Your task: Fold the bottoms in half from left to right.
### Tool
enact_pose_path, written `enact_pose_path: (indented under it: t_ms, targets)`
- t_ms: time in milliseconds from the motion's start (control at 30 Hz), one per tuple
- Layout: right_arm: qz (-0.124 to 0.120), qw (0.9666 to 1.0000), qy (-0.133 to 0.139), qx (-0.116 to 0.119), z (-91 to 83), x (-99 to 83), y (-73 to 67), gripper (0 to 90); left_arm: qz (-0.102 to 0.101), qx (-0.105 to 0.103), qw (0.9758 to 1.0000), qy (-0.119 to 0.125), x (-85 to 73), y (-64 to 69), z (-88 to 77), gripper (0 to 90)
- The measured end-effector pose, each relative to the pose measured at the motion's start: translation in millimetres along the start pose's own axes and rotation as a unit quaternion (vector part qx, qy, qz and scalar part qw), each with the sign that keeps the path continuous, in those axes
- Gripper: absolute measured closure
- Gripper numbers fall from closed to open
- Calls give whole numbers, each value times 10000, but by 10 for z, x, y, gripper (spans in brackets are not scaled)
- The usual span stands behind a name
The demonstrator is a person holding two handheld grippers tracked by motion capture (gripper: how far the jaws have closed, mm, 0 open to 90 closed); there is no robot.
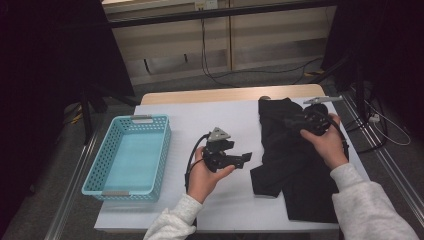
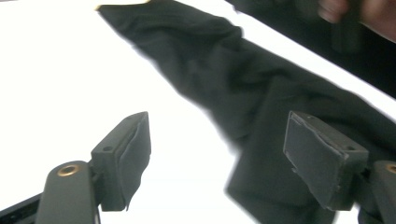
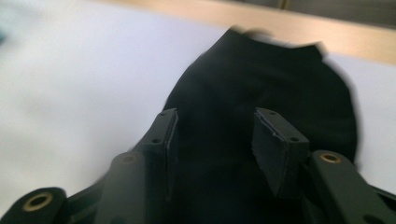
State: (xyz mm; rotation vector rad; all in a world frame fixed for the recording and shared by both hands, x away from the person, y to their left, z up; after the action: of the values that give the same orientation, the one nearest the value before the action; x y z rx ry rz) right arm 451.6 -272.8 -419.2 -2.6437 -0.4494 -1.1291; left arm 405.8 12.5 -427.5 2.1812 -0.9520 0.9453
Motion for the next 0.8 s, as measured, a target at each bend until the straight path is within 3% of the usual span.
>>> enact_pose_path:
  t_ms: [100,233,300,367,533,800]
  targets:
    - [-289,9995,-115,68,-7,-173,-163,466,45,219,9997,-121,-95,-142,-40,198]
    - [-322,9994,-53,128,-55,-374,-271,429,13,390,9992,-119,-197,-286,-97,180]
    - [-200,9996,31,194,-89,-468,-277,425,-13,508,9985,-209,-248,-366,-113,176]
    - [-128,9996,12,244,-126,-546,-268,415,-54,573,9982,-143,-274,-422,-142,162]
    - [-219,9997,-11,146,-231,-663,-228,420,41,755,9967,-307,-362,-503,-192,152]
    - [-160,9995,-122,250,-297,-828,-231,441,41,777,9961,-425,-435,-552,-180,139]
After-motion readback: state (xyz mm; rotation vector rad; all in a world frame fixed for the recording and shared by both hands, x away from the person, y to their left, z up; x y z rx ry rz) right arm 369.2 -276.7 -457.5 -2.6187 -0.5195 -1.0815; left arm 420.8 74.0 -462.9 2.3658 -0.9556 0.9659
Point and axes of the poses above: each handheld gripper's, and its own axes: z roughly forward along the jaws, x roughly out of its top, y roughly to its right, the point moved 4 cm from there along z, roughly forward along the jaws, and after that the axes turned 4 degrees about -y, right-handed, at the moved point
